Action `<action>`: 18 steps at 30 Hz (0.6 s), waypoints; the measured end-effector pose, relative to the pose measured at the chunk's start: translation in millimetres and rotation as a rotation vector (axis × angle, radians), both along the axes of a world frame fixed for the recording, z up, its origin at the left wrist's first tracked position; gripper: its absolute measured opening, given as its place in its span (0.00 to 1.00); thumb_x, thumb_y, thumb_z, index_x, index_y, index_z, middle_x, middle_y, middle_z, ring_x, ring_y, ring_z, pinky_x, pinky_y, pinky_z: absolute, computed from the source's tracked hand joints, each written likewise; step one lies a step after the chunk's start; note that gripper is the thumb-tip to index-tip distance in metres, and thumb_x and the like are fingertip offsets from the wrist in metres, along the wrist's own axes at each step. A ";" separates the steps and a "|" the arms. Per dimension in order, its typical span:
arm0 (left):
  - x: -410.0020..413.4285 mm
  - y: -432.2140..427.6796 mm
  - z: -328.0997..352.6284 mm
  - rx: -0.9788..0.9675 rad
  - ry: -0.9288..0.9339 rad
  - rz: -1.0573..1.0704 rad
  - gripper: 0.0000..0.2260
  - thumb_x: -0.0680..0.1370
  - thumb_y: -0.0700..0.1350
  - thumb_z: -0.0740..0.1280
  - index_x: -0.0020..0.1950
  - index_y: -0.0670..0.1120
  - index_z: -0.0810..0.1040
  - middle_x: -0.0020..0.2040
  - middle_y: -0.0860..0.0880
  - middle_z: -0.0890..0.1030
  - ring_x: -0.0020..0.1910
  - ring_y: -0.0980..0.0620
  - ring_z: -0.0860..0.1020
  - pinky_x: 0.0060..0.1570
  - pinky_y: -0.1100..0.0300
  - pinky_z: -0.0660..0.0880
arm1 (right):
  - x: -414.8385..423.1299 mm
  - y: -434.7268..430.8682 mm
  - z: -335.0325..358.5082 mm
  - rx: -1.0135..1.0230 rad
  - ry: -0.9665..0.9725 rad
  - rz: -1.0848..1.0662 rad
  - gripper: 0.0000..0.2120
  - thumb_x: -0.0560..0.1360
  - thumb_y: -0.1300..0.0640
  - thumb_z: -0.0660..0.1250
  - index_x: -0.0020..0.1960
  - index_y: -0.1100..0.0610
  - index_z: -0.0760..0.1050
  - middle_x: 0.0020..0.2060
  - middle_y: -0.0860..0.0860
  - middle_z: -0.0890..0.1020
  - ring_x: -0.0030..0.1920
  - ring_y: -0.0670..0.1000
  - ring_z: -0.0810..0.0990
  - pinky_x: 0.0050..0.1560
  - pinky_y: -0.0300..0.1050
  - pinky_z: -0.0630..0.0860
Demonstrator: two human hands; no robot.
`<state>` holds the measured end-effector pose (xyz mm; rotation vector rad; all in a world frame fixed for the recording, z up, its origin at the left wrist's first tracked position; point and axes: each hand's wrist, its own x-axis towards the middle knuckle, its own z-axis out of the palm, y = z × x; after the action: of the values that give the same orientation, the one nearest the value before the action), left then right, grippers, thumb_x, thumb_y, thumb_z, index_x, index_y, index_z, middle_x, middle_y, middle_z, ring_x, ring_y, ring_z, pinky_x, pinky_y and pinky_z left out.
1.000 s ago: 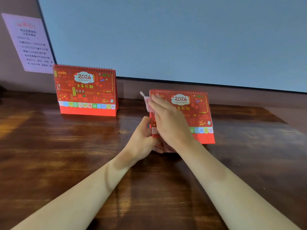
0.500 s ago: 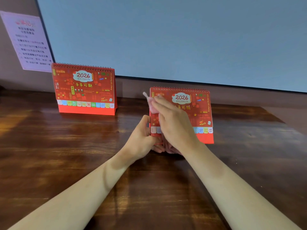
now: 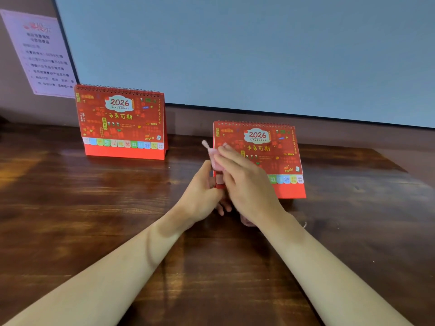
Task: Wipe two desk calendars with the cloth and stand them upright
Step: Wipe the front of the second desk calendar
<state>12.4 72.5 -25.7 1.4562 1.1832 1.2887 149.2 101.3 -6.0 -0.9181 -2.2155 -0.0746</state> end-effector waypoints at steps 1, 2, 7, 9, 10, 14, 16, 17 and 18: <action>-0.6 0.2 0.2 0.014 0.002 0.009 0.27 0.77 0.24 0.58 0.71 0.46 0.69 0.45 0.40 0.83 0.33 0.45 0.83 0.27 0.56 0.79 | -0.8 -2.9 -3.8 -0.002 -0.012 0.037 0.24 0.81 0.68 0.65 0.76 0.57 0.74 0.75 0.52 0.74 0.78 0.49 0.67 0.76 0.42 0.66; -1.3 0.1 0.2 0.019 0.001 0.013 0.29 0.76 0.23 0.57 0.72 0.46 0.69 0.45 0.42 0.83 0.34 0.45 0.83 0.28 0.55 0.80 | -0.1 -4.5 -6.5 0.004 -0.030 0.058 0.23 0.81 0.68 0.65 0.75 0.58 0.75 0.75 0.52 0.75 0.78 0.50 0.69 0.76 0.43 0.66; -3.3 2.1 -2.4 -0.058 -0.092 -0.022 0.22 0.80 0.27 0.66 0.70 0.42 0.69 0.43 0.41 0.84 0.31 0.46 0.81 0.27 0.57 0.77 | 18.9 8.0 -0.1 0.118 -0.085 -0.050 0.20 0.79 0.68 0.67 0.70 0.57 0.79 0.67 0.51 0.82 0.63 0.55 0.77 0.63 0.54 0.77; -3.5 3.2 -2.2 -0.091 -0.119 -0.016 0.20 0.80 0.29 0.68 0.69 0.41 0.68 0.44 0.40 0.84 0.30 0.47 0.80 0.27 0.58 0.76 | 27.3 12.3 5.7 0.055 -0.013 -0.158 0.18 0.81 0.65 0.64 0.70 0.57 0.79 0.64 0.50 0.83 0.59 0.53 0.76 0.59 0.54 0.78; -3.6 3.3 -1.5 -0.099 -0.126 -0.018 0.20 0.80 0.29 0.68 0.69 0.42 0.68 0.45 0.40 0.84 0.30 0.47 0.80 0.27 0.58 0.76 | 29.8 14.4 7.6 0.029 0.041 -0.195 0.18 0.82 0.64 0.63 0.70 0.58 0.78 0.63 0.50 0.83 0.59 0.53 0.76 0.60 0.53 0.78; -4.1 2.6 0.2 -0.104 -0.112 -0.027 0.19 0.81 0.29 0.68 0.68 0.43 0.68 0.45 0.41 0.84 0.31 0.47 0.81 0.29 0.58 0.77 | 23.6 14.8 10.3 -0.017 0.171 -0.198 0.19 0.81 0.68 0.66 0.70 0.57 0.78 0.61 0.52 0.81 0.62 0.52 0.76 0.62 0.48 0.77; -3.6 3.0 -0.8 -0.093 -0.100 -0.022 0.19 0.80 0.28 0.67 0.66 0.42 0.69 0.43 0.41 0.84 0.31 0.46 0.81 0.28 0.57 0.76 | 14.7 8.3 6.7 -0.002 0.122 -0.124 0.20 0.80 0.67 0.67 0.70 0.56 0.79 0.62 0.52 0.81 0.64 0.52 0.76 0.64 0.47 0.76; -3.8 3.3 -1.5 -0.081 -0.095 -0.014 0.18 0.79 0.27 0.65 0.66 0.42 0.69 0.42 0.42 0.84 0.31 0.45 0.80 0.27 0.57 0.76 | 10.0 4.6 4.0 0.003 0.086 -0.078 0.21 0.80 0.67 0.67 0.71 0.55 0.78 0.63 0.52 0.80 0.65 0.51 0.75 0.66 0.45 0.74; -4.3 3.4 -1.7 -0.068 -0.088 -0.007 0.19 0.78 0.25 0.63 0.66 0.42 0.70 0.42 0.42 0.83 0.32 0.43 0.81 0.28 0.57 0.76 | 6.6 2.7 1.0 0.004 0.052 -0.029 0.22 0.79 0.67 0.67 0.72 0.55 0.78 0.66 0.51 0.79 0.67 0.51 0.74 0.68 0.44 0.73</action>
<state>8.2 75.8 -27.4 1.3400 1.1517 1.2831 155.8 104.0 -5.1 -0.9392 -2.1533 -0.0681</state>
